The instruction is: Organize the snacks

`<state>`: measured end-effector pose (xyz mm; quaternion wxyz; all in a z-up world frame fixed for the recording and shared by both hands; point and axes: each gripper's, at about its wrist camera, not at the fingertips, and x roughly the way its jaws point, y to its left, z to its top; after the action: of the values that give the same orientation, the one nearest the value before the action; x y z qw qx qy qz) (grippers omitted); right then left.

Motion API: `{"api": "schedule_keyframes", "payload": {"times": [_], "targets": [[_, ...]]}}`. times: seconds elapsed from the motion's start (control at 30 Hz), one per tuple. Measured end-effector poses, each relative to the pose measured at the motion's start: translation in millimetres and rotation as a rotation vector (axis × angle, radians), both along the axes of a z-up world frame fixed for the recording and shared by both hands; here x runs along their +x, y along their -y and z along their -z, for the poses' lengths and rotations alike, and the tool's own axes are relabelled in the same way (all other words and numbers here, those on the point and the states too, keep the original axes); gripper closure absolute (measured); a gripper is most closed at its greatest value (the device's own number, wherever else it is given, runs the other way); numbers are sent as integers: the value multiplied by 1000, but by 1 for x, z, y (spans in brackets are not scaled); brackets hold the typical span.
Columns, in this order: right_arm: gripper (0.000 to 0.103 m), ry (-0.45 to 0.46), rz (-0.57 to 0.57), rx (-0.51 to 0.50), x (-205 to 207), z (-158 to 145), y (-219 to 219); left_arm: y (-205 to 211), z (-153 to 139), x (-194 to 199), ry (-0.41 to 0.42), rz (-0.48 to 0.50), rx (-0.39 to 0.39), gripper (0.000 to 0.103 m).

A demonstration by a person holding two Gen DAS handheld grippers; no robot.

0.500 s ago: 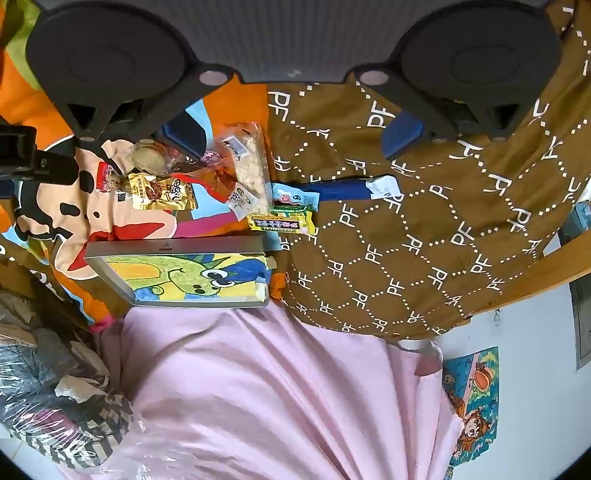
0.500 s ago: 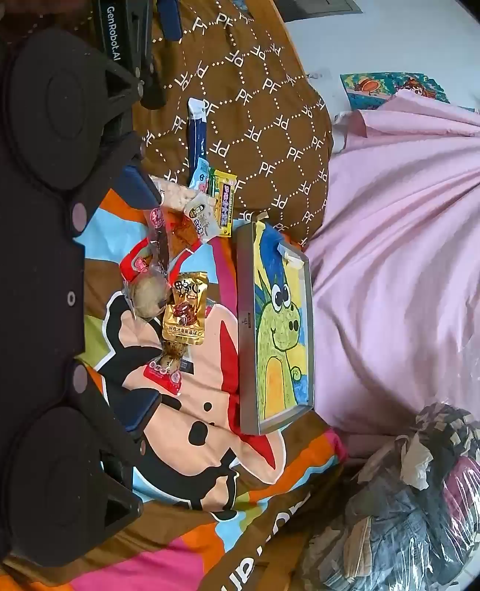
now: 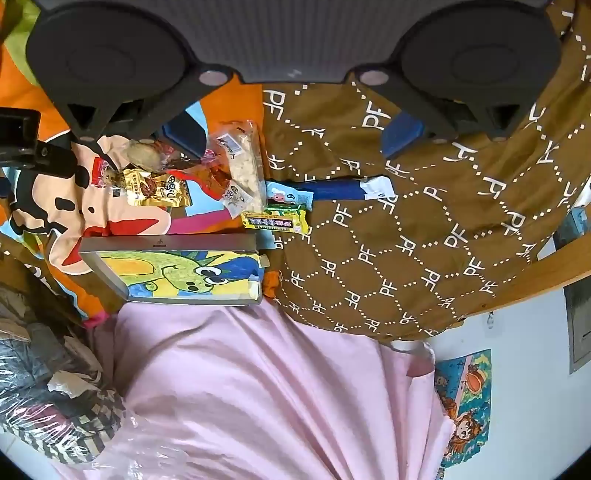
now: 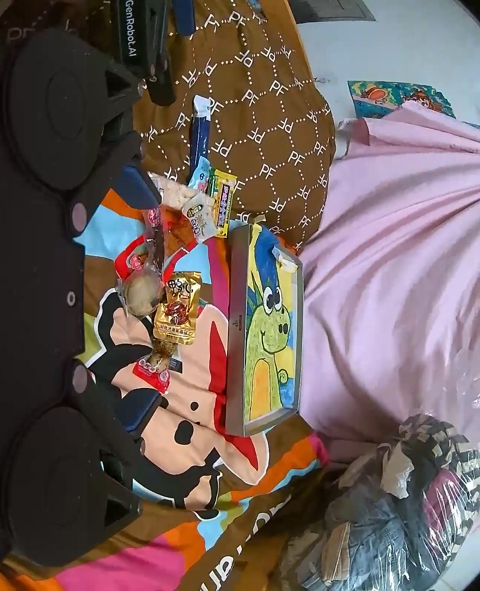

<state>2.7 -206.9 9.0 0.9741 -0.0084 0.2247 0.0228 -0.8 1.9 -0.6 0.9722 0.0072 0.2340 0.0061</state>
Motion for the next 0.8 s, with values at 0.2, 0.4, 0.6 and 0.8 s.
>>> {"api": "schedule_keyframes", "payload": {"times": [0.2, 0.4, 0.6, 0.8], "targets": [[1, -2, 4, 0, 1, 0, -2, 1, 0, 0, -3, -7, 2, 0], [1, -1, 6, 1, 1, 0, -1, -1, -1, 0, 2, -14, -3, 0], [1, -4, 8, 8, 1, 0, -1, -2, -1, 0, -1, -19, -12, 0], [1, -10, 7, 8, 1, 1, 0, -3, -1, 2, -9, -22, -14, 0]]}}
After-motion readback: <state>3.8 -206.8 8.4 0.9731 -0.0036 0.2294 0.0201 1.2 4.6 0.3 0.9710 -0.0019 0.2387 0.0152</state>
